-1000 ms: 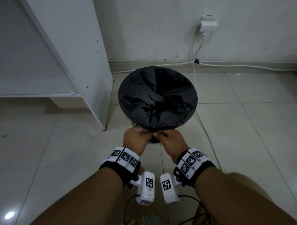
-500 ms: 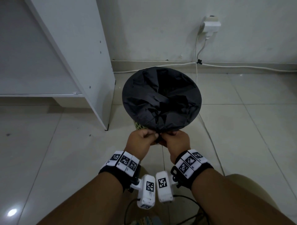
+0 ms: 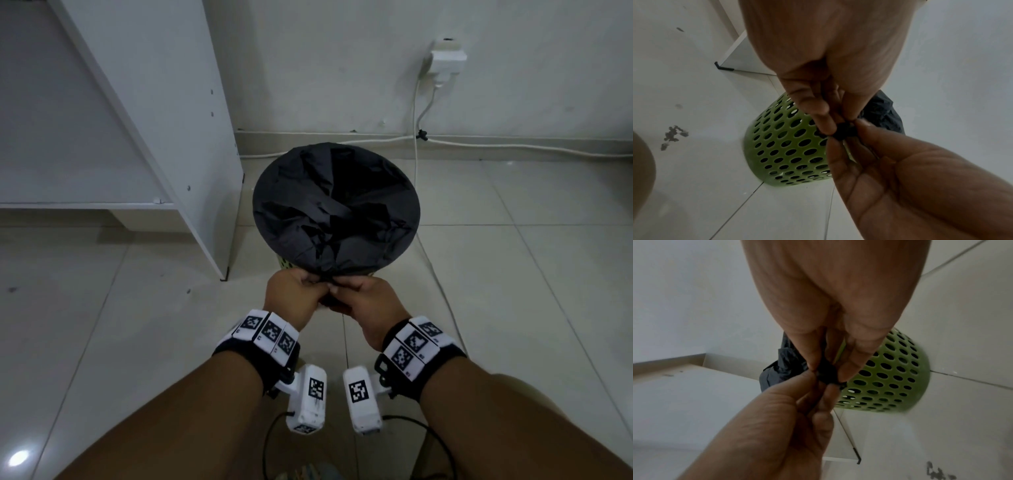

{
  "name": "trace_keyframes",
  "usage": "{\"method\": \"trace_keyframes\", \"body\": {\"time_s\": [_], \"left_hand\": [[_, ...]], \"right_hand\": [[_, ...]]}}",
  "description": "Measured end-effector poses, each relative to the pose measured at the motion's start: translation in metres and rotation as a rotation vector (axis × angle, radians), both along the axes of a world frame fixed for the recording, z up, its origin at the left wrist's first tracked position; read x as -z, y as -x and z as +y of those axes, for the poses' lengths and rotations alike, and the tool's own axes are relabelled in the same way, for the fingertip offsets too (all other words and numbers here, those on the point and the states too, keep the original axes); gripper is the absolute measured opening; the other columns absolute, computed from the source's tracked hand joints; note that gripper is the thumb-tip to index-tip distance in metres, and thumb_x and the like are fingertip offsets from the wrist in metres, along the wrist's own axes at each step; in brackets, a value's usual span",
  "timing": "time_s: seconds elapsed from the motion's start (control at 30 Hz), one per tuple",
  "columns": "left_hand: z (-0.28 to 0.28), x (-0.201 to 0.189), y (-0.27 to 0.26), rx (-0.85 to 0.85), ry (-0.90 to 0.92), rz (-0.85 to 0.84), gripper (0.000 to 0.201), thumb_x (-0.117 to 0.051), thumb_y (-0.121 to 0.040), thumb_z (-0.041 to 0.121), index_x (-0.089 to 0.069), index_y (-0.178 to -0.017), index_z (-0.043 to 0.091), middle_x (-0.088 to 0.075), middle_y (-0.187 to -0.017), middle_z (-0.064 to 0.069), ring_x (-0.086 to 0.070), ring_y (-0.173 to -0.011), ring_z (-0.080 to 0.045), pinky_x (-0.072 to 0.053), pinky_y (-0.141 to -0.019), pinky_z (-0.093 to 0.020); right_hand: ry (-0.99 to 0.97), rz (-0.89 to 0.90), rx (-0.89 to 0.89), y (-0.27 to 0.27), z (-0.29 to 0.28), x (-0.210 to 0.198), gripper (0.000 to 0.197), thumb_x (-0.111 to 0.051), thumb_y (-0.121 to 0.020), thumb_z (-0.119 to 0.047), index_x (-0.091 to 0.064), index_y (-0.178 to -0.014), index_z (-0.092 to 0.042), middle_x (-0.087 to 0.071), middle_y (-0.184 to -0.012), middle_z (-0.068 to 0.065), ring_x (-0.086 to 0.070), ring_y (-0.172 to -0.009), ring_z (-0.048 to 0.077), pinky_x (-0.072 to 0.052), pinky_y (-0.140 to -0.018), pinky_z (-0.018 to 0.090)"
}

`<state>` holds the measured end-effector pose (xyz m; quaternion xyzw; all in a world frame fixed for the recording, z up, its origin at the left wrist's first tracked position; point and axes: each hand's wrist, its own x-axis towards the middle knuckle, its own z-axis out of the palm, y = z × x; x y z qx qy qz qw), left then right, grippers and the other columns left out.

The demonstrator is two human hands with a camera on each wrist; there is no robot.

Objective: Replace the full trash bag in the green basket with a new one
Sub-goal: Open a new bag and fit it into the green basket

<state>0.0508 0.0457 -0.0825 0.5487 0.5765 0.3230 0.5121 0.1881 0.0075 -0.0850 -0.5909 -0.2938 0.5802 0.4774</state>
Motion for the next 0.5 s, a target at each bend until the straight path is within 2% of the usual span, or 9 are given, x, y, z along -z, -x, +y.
{"method": "trace_keyframes", "body": {"time_s": [0.1,0.17,0.23,0.3,0.33,0.4,0.5], "left_hand": [[0.001,0.002,0.002,-0.024,-0.04,0.048,0.005,-0.08,-0.077,0.009,-0.076,-0.075,0.01,-0.072,-0.069,-0.003,-0.066,-0.064,-0.013,-0.051,-0.063,-0.023],[0.001,0.004,0.003,-0.053,-0.016,0.017,0.01,-0.081,-0.077,0.009,-0.074,-0.073,0.015,-0.07,-0.067,-0.001,-0.063,-0.06,-0.009,-0.048,-0.059,-0.024],[0.0,0.007,0.006,-0.059,0.027,-0.029,0.006,-0.08,-0.079,0.009,-0.075,-0.078,0.012,-0.071,-0.067,0.0,-0.062,-0.054,-0.004,-0.047,-0.054,-0.022],[-0.003,0.008,0.008,-0.039,0.053,-0.048,0.006,-0.077,-0.082,0.007,-0.074,-0.081,0.011,-0.068,-0.062,0.003,-0.059,-0.05,-0.003,-0.046,-0.049,-0.021],[-0.003,0.01,0.008,-0.032,0.063,-0.047,0.007,-0.076,-0.084,0.006,-0.073,-0.081,0.012,-0.065,-0.059,0.004,-0.057,-0.048,-0.003,-0.045,-0.048,-0.021],[-0.002,0.01,0.009,-0.03,0.083,-0.043,0.006,-0.073,-0.086,0.006,-0.072,-0.082,0.009,-0.062,-0.055,0.003,-0.054,-0.045,-0.006,-0.045,-0.046,-0.022],[0.001,0.011,0.01,-0.024,0.12,-0.038,0.009,-0.071,-0.088,0.01,-0.07,-0.08,0.007,-0.06,-0.055,-0.003,-0.051,-0.047,-0.016,-0.043,-0.05,-0.026]], "right_hand": [[-0.052,-0.107,-0.007,0.003,0.001,-0.003,0.021,-0.065,-0.09,0.002,-0.072,-0.109,0.005,-0.075,-0.098,0.023,-0.074,-0.089,0.034,-0.06,-0.084,0.042],[-0.061,-0.223,-0.01,0.003,0.001,-0.004,0.018,-0.065,-0.091,0.0,-0.075,-0.105,0.0,-0.076,-0.094,0.015,-0.074,-0.086,0.028,-0.062,-0.076,0.035],[-0.069,-0.382,-0.016,0.001,0.001,-0.003,0.015,-0.064,-0.091,-0.005,-0.078,-0.096,-0.009,-0.077,-0.086,0.006,-0.072,-0.077,0.019,-0.058,-0.064,0.026],[-0.09,-0.507,-0.022,0.001,0.001,0.0,0.016,-0.064,-0.09,-0.008,-0.079,-0.09,-0.013,-0.076,-0.082,0.003,-0.068,-0.07,0.014,-0.053,-0.06,0.024],[-0.089,-0.549,-0.022,0.002,0.001,0.0,0.016,-0.063,-0.09,-0.009,-0.078,-0.087,-0.014,-0.076,-0.081,0.003,-0.067,-0.068,0.015,-0.054,-0.059,0.027],[-0.045,-0.557,-0.007,0.005,0.001,-0.001,0.017,-0.06,-0.092,-0.01,-0.077,-0.087,-0.009,-0.075,-0.081,0.008,-0.067,-0.064,0.022,-0.058,-0.058,0.034],[0.06,-0.41,0.081,0.01,0.003,-0.005,0.017,-0.058,-0.094,-0.006,-0.075,-0.091,-0.004,-0.074,-0.084,0.012,-0.066,-0.063,0.025,-0.057,-0.054,0.03]]}}
